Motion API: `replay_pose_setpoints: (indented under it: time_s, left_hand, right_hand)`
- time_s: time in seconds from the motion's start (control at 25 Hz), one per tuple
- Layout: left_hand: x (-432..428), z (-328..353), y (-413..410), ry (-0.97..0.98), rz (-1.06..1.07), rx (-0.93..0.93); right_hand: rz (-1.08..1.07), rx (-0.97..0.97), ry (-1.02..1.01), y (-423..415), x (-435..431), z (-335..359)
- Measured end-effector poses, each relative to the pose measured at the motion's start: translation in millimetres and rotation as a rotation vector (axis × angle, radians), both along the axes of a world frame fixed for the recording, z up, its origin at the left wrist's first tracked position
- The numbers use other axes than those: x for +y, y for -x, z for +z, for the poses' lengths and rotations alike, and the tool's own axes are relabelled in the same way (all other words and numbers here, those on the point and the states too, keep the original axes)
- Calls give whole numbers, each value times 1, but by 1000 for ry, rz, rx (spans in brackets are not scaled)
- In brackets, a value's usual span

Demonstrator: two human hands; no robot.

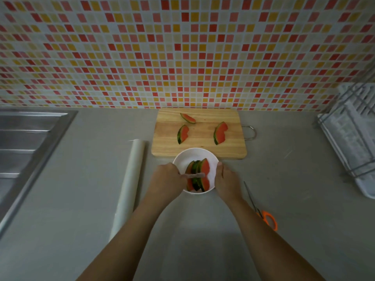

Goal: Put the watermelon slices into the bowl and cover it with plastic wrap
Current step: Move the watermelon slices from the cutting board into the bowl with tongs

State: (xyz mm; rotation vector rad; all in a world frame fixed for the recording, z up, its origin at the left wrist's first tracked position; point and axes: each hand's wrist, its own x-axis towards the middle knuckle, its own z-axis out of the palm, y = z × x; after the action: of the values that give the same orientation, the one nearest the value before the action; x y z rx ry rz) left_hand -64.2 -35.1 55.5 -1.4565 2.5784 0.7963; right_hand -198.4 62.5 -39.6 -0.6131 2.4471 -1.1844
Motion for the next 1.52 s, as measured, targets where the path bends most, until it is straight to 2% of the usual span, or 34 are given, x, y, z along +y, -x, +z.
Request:
replay_pose_setpoints:
  time_s: [0.08, 0.2, 0.24, 0.32, 0.44, 0.72, 0.88, 1.08, 1.24, 1.36, 1.52]
  left_hand:
    - [-12, 15, -5, 26, 2, 27]
    - [-46, 37, 11, 130, 15, 166]
    - [-56, 40, 24, 107, 36, 197]
    - [-69, 32, 59, -66, 58, 246]
    - [-75, -1, 106, -177, 22, 212]
    - [-86, -42, 142, -118, 35, 164]
    - [-87, -41, 146, -153, 110, 159]
    - [-89, -38, 136, -463, 334, 318]
    - [-84, -21, 119, -572, 434, 453]
    - [-78, -2, 90, -528, 502, 505]
    - [-41, 10, 12, -336, 499, 539]
  right_hand:
    - [13, 29, -12, -1, 1, 0]
    - [63, 59, -44, 1, 1, -2]
    - [63, 34, -47, 1, 1, -2]
    - [34, -30, -55, 1, 0, -3]
    - [0, -69, -62, 1, -1, -4]
    - [68, 20, -107, 1, -1, 0]
    - [29, -34, -50, 0, -1, 2]
    - [37, -38, -29, 0, 0, 1]
    - [16, -46, -28, 0, 0, 1]
    - [19, -62, -41, 1, -1, 0]
    - [2, -44, -23, 0, 0, 0]
